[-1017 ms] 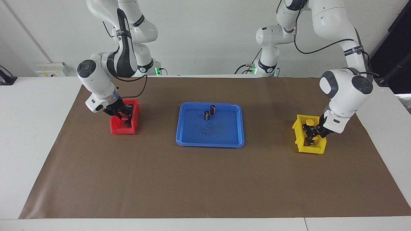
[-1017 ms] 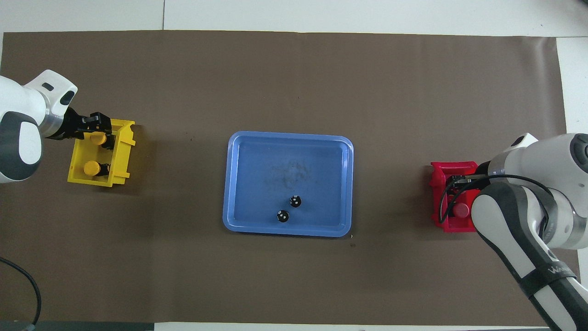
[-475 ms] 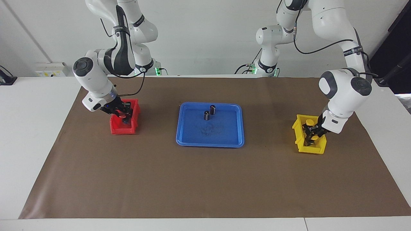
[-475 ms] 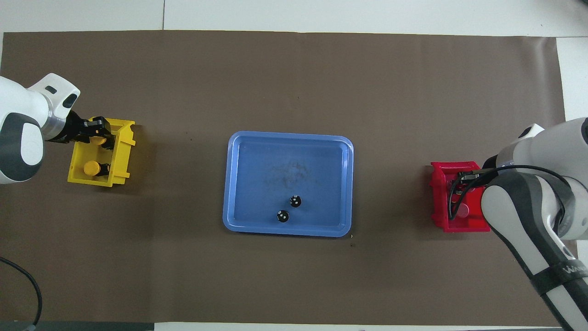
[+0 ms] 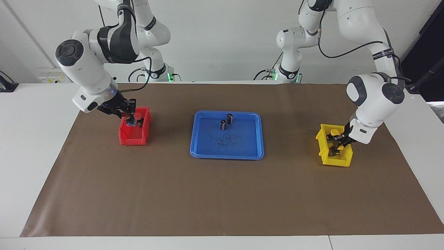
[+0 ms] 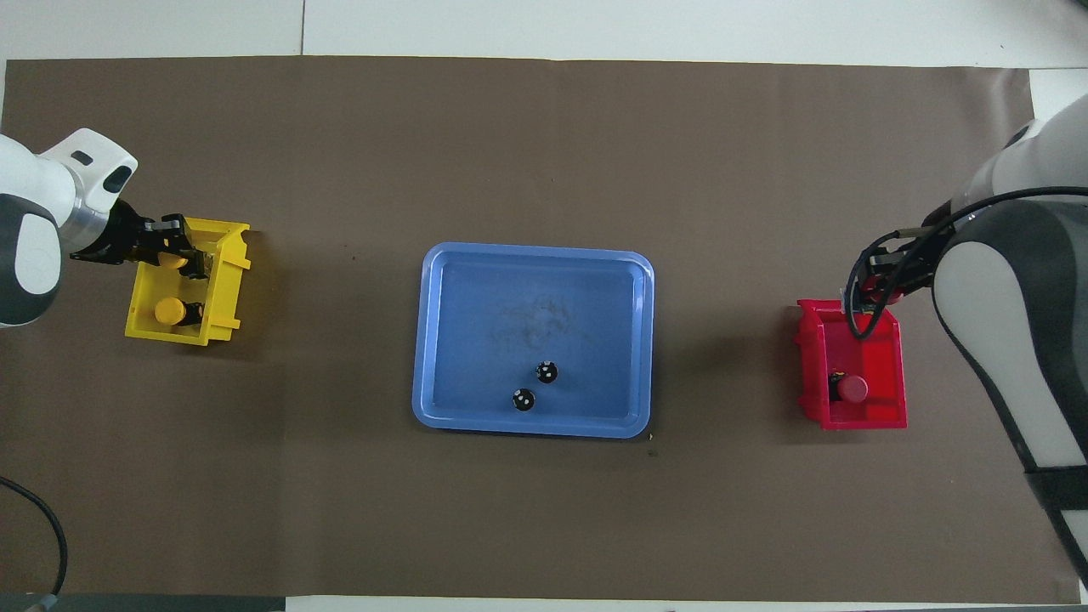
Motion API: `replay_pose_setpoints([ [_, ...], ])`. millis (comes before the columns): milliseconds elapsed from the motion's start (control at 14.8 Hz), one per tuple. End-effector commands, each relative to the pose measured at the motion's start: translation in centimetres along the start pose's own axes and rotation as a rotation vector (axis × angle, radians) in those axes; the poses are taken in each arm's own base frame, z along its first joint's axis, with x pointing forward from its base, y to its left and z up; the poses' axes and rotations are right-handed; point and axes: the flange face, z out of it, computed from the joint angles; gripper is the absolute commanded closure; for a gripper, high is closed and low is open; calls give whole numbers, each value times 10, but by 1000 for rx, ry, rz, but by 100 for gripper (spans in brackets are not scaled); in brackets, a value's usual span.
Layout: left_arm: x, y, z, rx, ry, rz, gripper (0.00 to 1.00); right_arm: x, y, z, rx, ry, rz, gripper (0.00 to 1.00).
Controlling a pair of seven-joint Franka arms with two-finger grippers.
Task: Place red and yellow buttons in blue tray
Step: 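Carry the red button into the blue tray and open the right gripper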
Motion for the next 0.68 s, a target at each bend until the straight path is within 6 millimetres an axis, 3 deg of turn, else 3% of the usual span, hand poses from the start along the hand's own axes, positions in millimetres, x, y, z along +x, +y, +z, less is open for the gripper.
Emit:
replay_pose_setpoints([
  [0,8,-4,-75,-6,-10,-19,99,23,-81,-15,60,18,56,74],
  [136,5,-9,-91,2,-21,-26,99,24,-150,-12,109,78,114,75],
  [271,-2,-13,-110,1,3,-29,99,21,-223,14,112,100,157,76],
  [339,-2,-13,-111,1,5,-29,99,18,-247,20,118,124,163,76],
  [610,-2,-13,-111,1,5,-28,99,15,-295,67,98,122,128,77],
])
